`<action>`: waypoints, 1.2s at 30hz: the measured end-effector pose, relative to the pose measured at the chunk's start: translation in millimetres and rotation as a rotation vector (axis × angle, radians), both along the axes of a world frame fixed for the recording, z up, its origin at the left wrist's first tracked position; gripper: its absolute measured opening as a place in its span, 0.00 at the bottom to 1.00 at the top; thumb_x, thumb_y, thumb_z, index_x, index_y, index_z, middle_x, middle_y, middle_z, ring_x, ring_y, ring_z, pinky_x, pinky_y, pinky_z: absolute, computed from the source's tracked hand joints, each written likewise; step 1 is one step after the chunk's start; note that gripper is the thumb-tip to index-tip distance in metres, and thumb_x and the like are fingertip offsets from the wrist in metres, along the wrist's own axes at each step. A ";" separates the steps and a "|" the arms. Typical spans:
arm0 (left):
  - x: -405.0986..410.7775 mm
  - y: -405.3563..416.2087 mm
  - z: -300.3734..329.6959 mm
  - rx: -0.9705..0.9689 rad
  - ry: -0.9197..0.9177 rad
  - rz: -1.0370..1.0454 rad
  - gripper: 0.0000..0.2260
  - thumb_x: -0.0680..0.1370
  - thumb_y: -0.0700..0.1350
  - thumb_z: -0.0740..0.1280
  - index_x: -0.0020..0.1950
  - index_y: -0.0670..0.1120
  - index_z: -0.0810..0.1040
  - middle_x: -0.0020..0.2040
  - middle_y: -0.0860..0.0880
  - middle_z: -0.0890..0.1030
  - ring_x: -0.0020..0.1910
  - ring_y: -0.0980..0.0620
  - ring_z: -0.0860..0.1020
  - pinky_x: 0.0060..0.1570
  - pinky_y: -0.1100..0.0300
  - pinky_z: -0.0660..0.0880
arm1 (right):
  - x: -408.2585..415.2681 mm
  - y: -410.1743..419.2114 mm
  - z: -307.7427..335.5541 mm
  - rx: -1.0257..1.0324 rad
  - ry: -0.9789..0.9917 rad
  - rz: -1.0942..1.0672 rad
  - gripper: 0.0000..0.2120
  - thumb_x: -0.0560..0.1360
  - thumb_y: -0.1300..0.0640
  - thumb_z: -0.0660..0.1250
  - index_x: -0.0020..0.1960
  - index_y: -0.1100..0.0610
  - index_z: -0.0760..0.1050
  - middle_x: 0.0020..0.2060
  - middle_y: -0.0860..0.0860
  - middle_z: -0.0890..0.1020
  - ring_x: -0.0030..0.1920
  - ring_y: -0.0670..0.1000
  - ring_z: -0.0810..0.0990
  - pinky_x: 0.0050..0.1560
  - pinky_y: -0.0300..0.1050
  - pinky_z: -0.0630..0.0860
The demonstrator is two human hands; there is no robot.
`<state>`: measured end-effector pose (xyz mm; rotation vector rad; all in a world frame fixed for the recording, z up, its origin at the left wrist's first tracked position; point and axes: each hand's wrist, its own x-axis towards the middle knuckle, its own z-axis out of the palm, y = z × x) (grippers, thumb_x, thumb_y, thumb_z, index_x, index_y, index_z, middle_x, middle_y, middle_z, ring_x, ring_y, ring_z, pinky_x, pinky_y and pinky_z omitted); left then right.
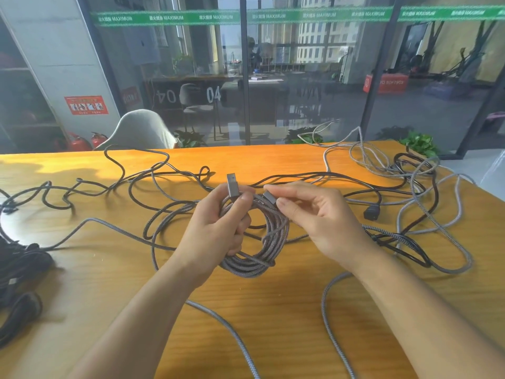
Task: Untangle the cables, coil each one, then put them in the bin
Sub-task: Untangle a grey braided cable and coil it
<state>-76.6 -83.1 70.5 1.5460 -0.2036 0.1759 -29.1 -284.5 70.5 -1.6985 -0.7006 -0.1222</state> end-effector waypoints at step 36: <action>4.8 5.8 -3.3 0.047 0.002 0.132 0.05 0.83 0.47 0.69 0.47 0.51 0.78 0.31 0.49 0.60 0.29 0.49 0.56 0.29 0.55 0.53 | -0.5 8.0 -1.0 0.052 0.112 0.000 0.10 0.83 0.65 0.66 0.62 0.56 0.75 0.50 0.50 0.87 0.55 0.48 0.84 0.60 0.51 0.81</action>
